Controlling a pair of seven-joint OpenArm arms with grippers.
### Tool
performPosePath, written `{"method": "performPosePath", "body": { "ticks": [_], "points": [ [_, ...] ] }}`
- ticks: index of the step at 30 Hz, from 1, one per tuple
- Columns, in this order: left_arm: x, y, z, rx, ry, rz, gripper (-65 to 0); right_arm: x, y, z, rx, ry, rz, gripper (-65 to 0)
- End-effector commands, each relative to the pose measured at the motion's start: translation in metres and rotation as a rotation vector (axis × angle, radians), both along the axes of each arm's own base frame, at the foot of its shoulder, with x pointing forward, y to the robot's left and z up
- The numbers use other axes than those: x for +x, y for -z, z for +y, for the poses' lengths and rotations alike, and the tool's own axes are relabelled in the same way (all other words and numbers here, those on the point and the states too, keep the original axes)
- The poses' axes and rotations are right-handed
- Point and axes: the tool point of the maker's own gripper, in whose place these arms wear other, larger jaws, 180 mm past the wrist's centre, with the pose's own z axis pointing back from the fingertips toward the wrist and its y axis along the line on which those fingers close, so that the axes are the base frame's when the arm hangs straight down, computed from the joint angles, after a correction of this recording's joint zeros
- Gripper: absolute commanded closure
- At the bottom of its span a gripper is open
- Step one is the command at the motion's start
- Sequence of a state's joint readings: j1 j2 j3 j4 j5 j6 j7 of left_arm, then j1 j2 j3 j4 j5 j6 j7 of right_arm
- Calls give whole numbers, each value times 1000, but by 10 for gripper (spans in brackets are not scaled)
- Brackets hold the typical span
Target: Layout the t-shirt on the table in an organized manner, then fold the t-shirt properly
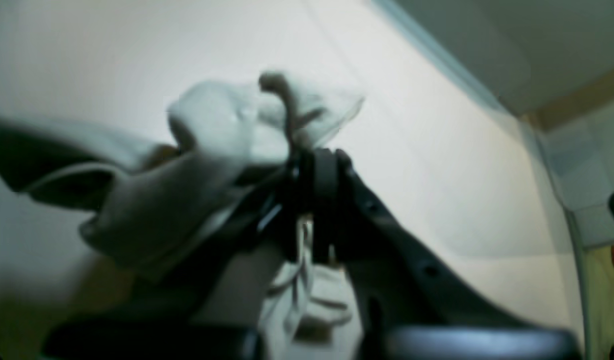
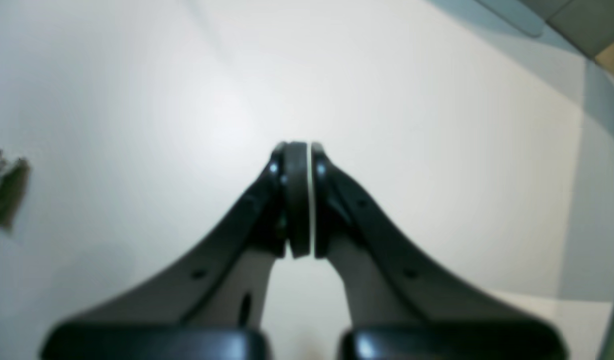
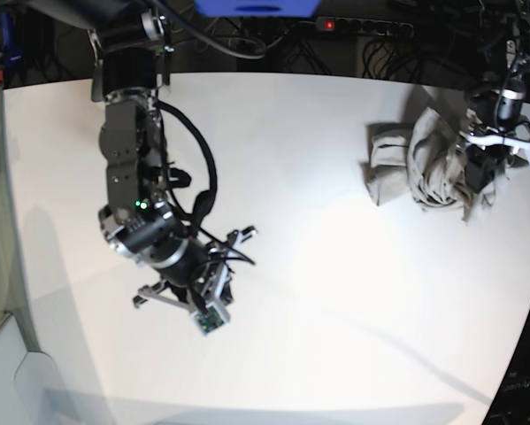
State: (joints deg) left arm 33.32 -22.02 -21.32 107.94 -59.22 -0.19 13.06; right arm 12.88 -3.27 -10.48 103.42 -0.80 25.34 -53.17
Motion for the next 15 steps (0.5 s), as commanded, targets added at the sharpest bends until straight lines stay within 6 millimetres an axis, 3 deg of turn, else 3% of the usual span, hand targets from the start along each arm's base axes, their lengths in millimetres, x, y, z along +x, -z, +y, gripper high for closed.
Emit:
{"method": "performPosePath", "body": {
  "ticks": [1, 4, 7, 15],
  "points": [
    [5, -15, 3, -1, -6, -51, -3, 5, -20, 5, 34, -7, -61, 0],
    [11, -27, -6, -12, 14, -89, -3, 3, -22, 5, 38, -6, -68, 0],
    [30, -50, -38, -43, 97, -167, -3, 3, -23, 3, 34, -4, -71, 0],
    [73, -94, -154, -168, 385, -320, -3, 2, -35, -13, -6, 10, -120, 0]
  ]
}}
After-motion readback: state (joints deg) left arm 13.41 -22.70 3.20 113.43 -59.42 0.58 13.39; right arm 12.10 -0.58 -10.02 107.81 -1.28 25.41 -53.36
